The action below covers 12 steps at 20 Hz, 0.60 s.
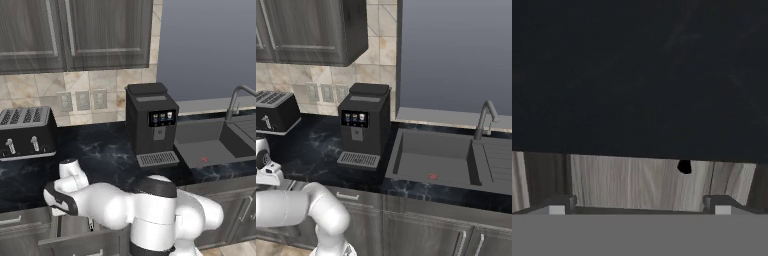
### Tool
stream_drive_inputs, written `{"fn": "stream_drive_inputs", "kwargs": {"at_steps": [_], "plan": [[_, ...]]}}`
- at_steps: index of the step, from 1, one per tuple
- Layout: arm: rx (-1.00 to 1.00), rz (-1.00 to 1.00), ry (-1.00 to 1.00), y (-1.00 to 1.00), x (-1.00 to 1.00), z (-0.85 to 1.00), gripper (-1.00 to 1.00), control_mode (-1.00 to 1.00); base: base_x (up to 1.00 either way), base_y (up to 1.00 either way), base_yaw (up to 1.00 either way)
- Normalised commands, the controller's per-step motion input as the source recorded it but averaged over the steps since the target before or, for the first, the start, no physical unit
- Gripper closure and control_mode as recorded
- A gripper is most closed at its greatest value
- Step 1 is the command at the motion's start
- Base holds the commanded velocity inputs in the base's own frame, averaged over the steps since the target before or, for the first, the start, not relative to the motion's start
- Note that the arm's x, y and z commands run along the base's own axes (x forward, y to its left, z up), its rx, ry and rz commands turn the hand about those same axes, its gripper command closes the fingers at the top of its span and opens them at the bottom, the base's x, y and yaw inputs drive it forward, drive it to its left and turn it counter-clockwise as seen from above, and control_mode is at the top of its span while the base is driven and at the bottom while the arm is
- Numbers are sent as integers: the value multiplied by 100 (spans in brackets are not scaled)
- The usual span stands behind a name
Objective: Take the tongs from the drawer on the left and place them on the dining counter next to the tray containing the kebab skewer.
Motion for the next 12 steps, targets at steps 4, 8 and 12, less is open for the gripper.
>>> {"fn": "stream_drive_inputs", "kwargs": {"at_steps": [4, 8, 12], "plan": [[0, 0, 0, 0, 0, -32, -100, -100, 0, 0, 0], [0, 0, 0, 0, 0, -28, -100, -100, 0, 0, 0], [0, 0, 0, 0, 0, -32, -100, -100, 0, 0, 0]]}}
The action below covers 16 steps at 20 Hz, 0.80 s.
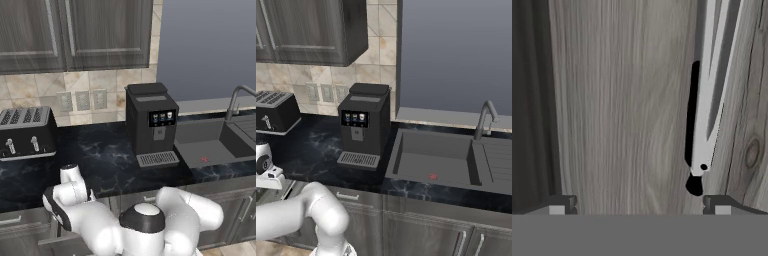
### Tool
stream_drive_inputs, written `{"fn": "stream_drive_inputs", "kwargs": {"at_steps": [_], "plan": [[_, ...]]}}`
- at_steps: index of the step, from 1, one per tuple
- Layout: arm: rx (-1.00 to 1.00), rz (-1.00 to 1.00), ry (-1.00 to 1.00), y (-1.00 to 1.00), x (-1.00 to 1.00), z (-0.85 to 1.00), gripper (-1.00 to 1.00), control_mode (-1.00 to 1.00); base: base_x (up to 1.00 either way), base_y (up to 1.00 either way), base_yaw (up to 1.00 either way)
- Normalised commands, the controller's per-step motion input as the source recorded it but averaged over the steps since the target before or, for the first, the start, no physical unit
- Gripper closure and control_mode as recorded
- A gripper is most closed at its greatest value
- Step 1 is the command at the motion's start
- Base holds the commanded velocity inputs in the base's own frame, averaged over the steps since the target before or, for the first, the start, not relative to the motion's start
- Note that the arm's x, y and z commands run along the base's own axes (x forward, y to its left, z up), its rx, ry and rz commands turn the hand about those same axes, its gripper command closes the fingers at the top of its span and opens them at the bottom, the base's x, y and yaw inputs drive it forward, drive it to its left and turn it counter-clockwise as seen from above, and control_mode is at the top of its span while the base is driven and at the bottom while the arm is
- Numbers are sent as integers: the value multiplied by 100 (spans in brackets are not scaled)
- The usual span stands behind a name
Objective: Take the tongs from the drawer on the left and place them on the dining counter next to the tray containing the kebab skewer.
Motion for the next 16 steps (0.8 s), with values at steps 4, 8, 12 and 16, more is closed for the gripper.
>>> {"fn": "stream_drive_inputs", "kwargs": {"at_steps": [4, 8, 12, 16], "plan": [[0, 0, 0, 1, 0, -33, -100, -100, 0, 0, 0], [0, 0, 0, 0, 0, -35, -100, -100, 0, 0, 0], [0, 0, 0, 2, 0, -38, -100, -100, 0, 0, 0], [0, 0, 0, 6, -2, -43, -100, -100, 0, 0, 0]]}}
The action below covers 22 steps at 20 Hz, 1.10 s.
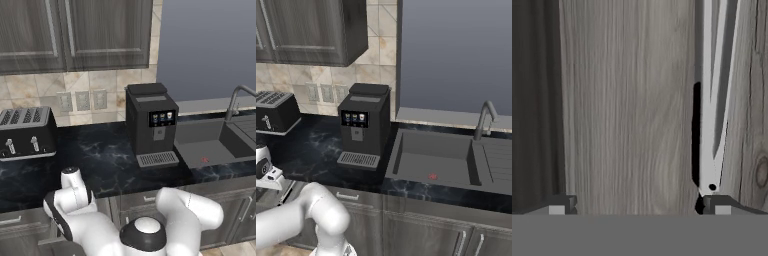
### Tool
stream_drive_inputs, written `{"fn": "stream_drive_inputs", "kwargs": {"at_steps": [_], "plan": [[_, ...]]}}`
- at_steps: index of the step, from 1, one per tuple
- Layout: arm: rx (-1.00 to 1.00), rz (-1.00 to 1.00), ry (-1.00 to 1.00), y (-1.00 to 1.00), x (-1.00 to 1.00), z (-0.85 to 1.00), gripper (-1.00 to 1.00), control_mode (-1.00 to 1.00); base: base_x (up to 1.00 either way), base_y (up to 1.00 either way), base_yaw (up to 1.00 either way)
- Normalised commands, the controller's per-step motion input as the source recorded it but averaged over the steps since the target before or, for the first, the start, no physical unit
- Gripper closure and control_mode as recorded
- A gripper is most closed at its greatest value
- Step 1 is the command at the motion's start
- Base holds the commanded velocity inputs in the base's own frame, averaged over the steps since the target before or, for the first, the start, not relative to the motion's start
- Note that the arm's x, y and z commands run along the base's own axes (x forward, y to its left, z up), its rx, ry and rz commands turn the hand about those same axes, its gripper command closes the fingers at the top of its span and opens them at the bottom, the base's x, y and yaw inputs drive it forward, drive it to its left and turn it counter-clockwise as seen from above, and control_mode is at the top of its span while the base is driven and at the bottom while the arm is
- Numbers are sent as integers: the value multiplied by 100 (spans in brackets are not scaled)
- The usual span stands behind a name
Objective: Take the tongs from the drawer on the left and place them on the dining counter next to the tray containing the kebab skewer.
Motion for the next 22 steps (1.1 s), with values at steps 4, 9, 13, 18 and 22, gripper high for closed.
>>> {"fn": "stream_drive_inputs", "kwargs": {"at_steps": [4, 9, 13, 18, 22], "plan": [[-1, 0, 0, 8, -6, -45, -100, -100, 0, 0, 0], [0, 0, 0, 13, -25, -37, -100, -100, 0, 0, 0], [0, 0, 0, 12, -38, -23, -100, -100, 0, 0, 0], [-1, 0, 0, 18, -38, -29, -100, -100, 0, 0, 0], [0, 0, 0, 1, -5, -23, -100, -100, 0, 0, 0]]}}
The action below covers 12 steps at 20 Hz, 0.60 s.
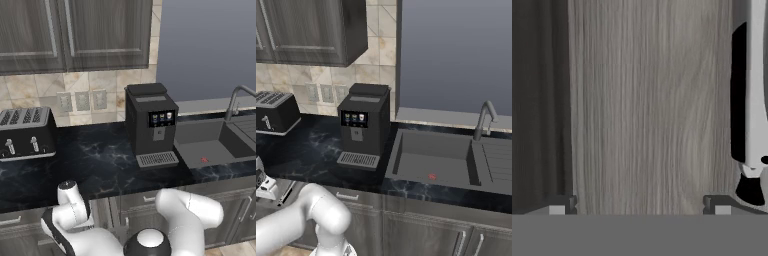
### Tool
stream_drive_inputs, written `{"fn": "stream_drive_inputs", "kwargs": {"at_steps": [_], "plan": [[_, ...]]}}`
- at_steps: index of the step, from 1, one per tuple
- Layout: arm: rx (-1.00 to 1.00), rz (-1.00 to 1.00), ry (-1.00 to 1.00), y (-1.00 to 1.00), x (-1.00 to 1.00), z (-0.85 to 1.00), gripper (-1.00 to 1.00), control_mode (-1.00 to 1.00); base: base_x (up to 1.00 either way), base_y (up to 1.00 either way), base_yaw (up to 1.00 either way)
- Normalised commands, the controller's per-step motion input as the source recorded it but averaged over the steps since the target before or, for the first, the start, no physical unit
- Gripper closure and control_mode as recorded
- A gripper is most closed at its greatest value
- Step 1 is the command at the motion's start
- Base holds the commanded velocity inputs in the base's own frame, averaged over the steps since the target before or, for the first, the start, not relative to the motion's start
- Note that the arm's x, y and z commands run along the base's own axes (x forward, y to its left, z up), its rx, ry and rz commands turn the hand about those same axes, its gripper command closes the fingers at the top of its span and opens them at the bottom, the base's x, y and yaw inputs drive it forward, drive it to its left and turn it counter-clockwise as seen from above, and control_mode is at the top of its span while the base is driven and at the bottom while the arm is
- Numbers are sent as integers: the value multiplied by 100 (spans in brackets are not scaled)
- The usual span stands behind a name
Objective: Take the tongs from the drawer on the left and place them on the dining counter next to the tray containing the kebab skewer.
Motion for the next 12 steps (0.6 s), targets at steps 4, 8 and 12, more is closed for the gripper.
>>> {"fn": "stream_drive_inputs", "kwargs": {"at_steps": [4, 8, 12], "plan": [[0, 0, 0, 0, -1, -19, -100, -100, 0, 0, 0], [0, 0, 1, 3, -33, -24, -100, -100, 0, 0, 0], [0, 0, 4, 14, -66, -31, -100, -100, 0, 0, 0]]}}
